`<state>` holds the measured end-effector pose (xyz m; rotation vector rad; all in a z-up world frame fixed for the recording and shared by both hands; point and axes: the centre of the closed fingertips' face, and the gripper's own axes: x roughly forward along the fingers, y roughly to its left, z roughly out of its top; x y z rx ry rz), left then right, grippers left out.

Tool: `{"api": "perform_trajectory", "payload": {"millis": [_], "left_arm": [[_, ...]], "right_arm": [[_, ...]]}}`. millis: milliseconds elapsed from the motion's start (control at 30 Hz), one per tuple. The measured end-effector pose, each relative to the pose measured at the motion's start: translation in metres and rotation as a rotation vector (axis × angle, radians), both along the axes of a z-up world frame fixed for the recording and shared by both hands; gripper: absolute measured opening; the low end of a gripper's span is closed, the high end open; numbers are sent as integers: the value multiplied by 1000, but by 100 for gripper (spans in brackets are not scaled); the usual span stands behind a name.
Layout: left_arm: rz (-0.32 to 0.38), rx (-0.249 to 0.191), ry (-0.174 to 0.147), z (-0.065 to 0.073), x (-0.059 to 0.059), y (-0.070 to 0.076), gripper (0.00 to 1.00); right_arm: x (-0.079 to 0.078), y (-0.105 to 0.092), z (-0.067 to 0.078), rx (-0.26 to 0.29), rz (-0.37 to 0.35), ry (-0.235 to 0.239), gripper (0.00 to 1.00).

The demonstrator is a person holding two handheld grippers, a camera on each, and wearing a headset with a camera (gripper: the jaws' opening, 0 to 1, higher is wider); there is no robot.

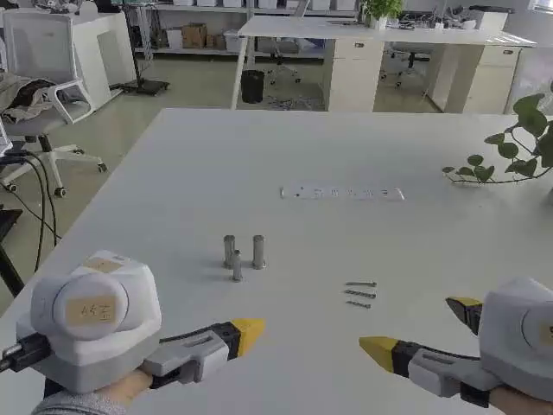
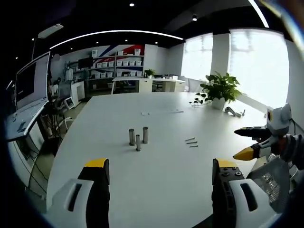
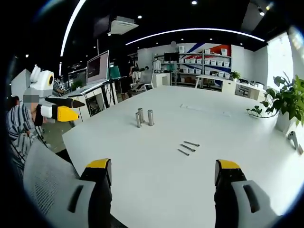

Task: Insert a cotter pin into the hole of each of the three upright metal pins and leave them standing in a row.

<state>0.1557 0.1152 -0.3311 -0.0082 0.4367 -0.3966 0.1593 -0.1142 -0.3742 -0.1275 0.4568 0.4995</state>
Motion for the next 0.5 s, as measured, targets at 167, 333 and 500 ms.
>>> {"api": "perform_trajectory", "payload": {"millis": [167, 333, 500], "left_arm": [[0, 2, -1, 0, 1, 1, 88], [-4, -34, 31, -3, -1, -1, 87], [-3, -36, 24, -1, -1, 0, 87]], "right_arm": [[2, 1, 0, 0, 0, 5, 88], [3, 4, 1, -1, 6, 13, 87], [4, 9, 4, 21, 10, 11, 86]]}}
